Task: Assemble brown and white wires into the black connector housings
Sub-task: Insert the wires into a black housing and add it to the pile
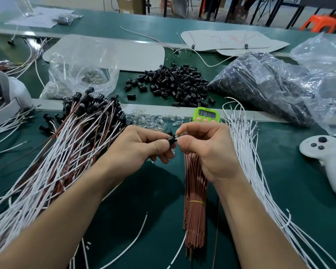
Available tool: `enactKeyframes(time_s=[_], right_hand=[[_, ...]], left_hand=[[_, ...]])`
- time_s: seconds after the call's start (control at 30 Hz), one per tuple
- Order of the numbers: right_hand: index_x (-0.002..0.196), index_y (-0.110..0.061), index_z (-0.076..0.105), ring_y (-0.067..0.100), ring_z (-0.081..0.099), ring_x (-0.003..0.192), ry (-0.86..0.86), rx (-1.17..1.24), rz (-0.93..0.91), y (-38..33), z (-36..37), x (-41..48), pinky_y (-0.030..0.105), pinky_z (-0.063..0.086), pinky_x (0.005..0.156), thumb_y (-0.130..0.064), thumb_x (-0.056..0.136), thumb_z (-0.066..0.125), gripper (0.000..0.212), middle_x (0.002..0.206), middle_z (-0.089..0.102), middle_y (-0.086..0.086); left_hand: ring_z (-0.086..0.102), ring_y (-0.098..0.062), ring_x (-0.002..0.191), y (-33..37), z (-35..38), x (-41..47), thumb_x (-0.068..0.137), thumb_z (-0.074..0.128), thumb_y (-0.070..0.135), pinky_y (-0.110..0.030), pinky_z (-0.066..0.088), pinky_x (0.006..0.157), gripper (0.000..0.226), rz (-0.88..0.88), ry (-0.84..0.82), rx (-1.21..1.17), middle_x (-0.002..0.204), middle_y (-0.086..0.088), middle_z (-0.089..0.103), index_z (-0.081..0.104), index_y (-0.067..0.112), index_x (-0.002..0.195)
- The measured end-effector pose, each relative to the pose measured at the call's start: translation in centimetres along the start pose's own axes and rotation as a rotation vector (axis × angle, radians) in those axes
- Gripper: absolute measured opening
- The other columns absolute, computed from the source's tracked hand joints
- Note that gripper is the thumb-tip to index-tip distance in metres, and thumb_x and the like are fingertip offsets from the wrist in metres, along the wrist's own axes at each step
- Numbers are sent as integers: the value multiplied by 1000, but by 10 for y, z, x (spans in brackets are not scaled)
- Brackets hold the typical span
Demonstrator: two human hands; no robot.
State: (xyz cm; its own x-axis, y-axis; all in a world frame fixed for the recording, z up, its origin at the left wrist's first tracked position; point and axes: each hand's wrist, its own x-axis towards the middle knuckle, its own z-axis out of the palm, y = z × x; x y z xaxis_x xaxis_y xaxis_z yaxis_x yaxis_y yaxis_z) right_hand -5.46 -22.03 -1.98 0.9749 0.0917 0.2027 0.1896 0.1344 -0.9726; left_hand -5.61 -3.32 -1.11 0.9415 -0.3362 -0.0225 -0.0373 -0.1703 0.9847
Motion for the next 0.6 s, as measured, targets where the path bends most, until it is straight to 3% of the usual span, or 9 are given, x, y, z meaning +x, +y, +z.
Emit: enactKeyframes(time_s=[0.1,0.23,0.4,0.5,0.6], right_hand=[[73,-17,80,11,58,57,-14,-61,-11,0,-1,-1,23,47,56,0,70,77,18,63,68,-1],[75,-14,78,9,66,61,0,-176,-83,-1,-4,-1,20,51,59,-1,72,79,14,68,73,-3],[77,-18,79,7,70,63,-39,-217,-126,-4,-4,-2,18,53,62,3,74,77,22,70,75,-5],[79,-19,79,8,70,64,-28,-268,-137,-7,-5,-2,19,53,62,3,74,77,22,72,75,-5],[80,-21,80,12,72,64,-9,-357,-153,-8,-5,-3,22,55,62,0,75,79,21,74,76,-4]], left_hand=[[67,-15,64,1,-2,-1,100,56,2,-22,46,62,23,-9,-72,37,73,-8,75,76,5,88],[69,-10,69,-1,3,1,98,61,2,-15,49,66,19,75,24,151,78,-4,77,78,6,93],[67,-18,71,-4,-1,0,102,55,3,-28,53,73,21,62,-73,99,79,-10,75,74,3,91],[69,-14,75,-2,3,-1,92,68,-1,-22,56,74,12,55,22,-24,83,-7,77,76,8,97],[71,-9,73,-2,6,-1,78,80,-7,-17,54,68,22,33,142,-95,80,-4,78,77,14,86]])
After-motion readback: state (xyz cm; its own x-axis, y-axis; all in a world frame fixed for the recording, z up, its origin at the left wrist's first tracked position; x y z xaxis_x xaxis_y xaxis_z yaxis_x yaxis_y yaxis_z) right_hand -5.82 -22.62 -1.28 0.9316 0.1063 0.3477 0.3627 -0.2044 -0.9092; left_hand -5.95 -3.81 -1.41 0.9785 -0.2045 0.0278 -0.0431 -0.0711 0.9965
